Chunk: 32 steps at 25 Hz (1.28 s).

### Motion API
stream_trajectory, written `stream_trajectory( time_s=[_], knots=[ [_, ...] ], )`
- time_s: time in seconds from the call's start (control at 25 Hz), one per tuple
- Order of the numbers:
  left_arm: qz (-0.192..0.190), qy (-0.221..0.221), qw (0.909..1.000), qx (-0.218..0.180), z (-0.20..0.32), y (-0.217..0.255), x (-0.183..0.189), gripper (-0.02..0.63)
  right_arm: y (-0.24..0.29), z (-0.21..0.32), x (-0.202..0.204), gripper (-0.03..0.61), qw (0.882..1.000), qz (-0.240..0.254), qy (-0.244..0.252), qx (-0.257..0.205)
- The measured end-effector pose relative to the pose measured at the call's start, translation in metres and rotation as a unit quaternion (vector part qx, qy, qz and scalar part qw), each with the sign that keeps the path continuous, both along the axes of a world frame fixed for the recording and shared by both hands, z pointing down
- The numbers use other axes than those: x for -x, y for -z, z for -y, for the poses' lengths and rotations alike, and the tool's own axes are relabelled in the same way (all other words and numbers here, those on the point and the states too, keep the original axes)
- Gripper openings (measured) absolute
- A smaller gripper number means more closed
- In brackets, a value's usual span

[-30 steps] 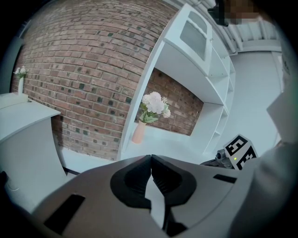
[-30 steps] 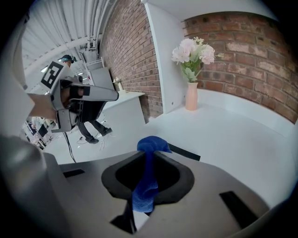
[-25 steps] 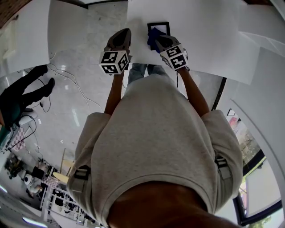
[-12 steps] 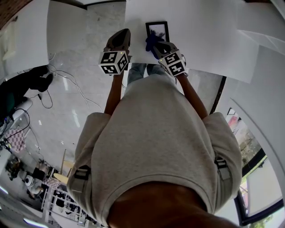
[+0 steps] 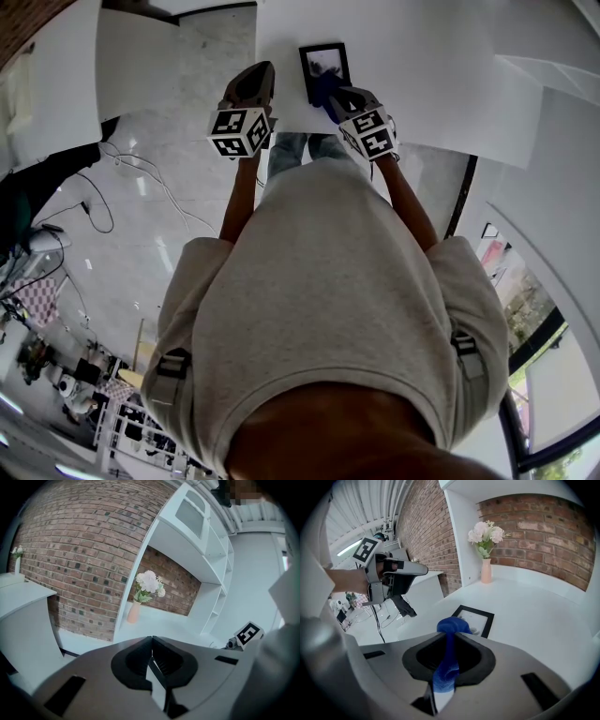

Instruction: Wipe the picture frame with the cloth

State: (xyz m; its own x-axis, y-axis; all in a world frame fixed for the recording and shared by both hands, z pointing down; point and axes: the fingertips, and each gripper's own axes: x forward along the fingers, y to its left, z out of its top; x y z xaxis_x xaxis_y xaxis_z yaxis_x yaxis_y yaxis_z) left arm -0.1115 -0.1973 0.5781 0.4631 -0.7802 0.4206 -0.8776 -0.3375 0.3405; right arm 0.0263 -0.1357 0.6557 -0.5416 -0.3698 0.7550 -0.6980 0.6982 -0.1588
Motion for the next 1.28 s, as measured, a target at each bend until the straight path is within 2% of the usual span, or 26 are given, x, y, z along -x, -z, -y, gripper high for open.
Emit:
stream_trajectory(
  time_s=[0.72,1.08,1.28],
  knots=[
    [0.003,-0.004,1.0000,-0.007,-0.001,0.007,-0.010,0.015,0.000,0.026,-0.068,0.066,0.997,-0.020,-0.070,-0.019],
    [0.008,0.001,0.9998,-0.020,-0.001,0.022,-0.009,0.015,0.017,0.029,-0.054,0.066,0.997,0.004,-0.069,-0.038],
    [0.012,0.003,0.9994,-0.033,0.004,0.033,-0.005,0.015,0.035,0.040,-0.037,0.066,0.995,0.029,-0.065,-0.068]
  ],
)
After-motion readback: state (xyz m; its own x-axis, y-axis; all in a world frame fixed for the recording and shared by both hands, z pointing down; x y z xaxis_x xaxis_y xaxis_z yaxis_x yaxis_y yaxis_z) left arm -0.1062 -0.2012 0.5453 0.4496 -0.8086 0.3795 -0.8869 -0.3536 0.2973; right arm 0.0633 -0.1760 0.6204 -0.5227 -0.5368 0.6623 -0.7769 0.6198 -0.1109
